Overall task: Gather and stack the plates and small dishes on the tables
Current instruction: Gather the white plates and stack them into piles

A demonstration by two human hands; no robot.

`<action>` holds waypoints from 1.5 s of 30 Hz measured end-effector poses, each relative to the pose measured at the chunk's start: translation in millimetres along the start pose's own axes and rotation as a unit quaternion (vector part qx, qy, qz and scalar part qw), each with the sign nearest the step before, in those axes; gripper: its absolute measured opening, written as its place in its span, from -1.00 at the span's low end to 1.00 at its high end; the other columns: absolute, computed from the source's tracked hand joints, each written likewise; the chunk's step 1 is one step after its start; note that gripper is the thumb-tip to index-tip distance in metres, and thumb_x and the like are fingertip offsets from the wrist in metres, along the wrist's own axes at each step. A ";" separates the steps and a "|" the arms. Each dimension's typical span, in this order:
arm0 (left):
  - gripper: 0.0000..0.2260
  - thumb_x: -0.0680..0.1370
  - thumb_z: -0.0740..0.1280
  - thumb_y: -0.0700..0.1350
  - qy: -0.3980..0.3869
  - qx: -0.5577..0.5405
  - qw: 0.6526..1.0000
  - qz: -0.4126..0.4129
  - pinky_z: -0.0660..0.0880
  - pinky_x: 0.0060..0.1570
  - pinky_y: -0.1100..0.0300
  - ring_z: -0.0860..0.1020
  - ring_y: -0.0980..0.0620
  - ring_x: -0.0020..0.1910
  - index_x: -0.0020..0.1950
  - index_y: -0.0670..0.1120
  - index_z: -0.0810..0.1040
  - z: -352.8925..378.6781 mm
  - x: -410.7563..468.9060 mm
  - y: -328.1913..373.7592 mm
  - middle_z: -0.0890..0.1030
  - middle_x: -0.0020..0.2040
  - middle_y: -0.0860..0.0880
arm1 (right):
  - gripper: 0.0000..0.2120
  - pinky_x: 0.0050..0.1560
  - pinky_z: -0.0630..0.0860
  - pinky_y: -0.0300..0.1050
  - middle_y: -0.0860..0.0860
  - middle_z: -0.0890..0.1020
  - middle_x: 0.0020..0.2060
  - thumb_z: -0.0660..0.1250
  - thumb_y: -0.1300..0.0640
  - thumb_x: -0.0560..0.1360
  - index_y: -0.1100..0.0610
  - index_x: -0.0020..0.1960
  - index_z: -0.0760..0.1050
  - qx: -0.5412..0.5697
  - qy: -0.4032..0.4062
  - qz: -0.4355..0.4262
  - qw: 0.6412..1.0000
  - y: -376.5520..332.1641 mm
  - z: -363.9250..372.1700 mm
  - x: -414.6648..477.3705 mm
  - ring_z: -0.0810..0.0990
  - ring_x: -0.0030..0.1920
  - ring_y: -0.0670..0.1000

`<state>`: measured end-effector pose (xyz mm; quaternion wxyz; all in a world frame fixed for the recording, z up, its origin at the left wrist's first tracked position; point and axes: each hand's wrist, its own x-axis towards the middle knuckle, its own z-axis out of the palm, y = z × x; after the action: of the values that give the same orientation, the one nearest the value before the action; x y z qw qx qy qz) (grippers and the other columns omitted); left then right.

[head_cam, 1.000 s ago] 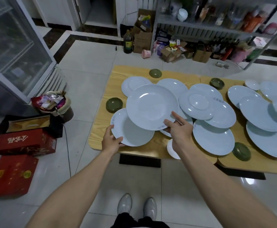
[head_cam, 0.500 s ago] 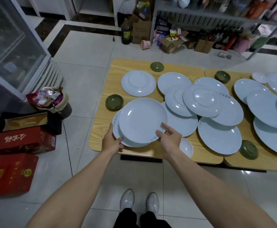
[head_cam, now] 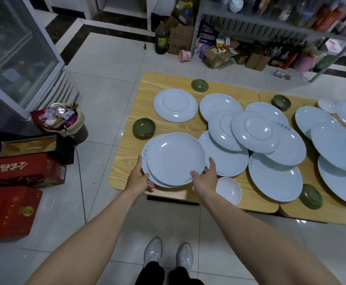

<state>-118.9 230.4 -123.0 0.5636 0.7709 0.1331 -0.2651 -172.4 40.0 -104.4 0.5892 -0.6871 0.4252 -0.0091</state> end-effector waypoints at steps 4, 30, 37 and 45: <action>-0.35 0.65 0.14 -0.30 -0.010 0.011 1.000 -0.010 0.63 -0.01 -0.04 0.66 -0.09 -0.16 0.58 0.22 -0.04 -1.2 -1.6 3.5 0.37 0.35 0.01 | -0.55 0.24 0.51 -0.01 0.08 0.59 0.19 0.41 0.30 0.49 0.17 0.36 0.45 -0.058 0.015 0.006 0.998 -4.8 3.0 0.9 0.54 0.12 0.06; -0.37 0.61 0.04 0.29 0.054 0.582 0.741 0.331 -0.10 0.50 -0.20 -0.21 -0.16 0.58 0.59 0.17 -0.13 32.4 -26.0 142.2 -0.23 0.61 -0.02 | -0.14 0.48 -0.24 0.34 0.17 -0.24 0.59 0.05 -0.42 0.54 -0.04 0.62 -0.25 -0.625 0.026 -0.265 0.733 -108.6 -80.6 -3.8 -0.25 0.58 0.25; -0.40 0.62 0.12 0.18 0.035 0.555 0.747 0.363 0.00 0.51 -0.11 -0.05 -0.12 0.58 0.60 0.10 -0.02 104.3 -28.3 167.8 -0.09 0.62 -0.04 | -0.17 0.51 -0.21 0.32 0.16 -0.20 0.60 0.06 -0.37 0.57 -0.03 0.62 -0.26 -0.599 0.048 -0.241 0.762 -116.2 -144.8 27.5 -0.23 0.59 0.22; -0.42 0.63 0.13 0.15 0.026 0.560 0.759 0.331 0.07 0.48 -0.06 0.03 -0.12 0.57 0.60 0.06 0.01 218.4 -3.1 194.4 -0.02 0.62 -0.08 | -0.19 0.52 -0.16 0.26 0.14 -0.18 0.61 0.10 -0.33 0.58 0.00 0.62 -0.20 -0.572 0.016 -0.235 0.786 -108.8 -224.7 113.3 -0.21 0.59 0.20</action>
<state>-79.9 -38.5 -15.0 0.0808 0.9518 -0.2877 -0.0691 -153.1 -213.5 -2.2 0.0614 -0.9766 0.1873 0.0861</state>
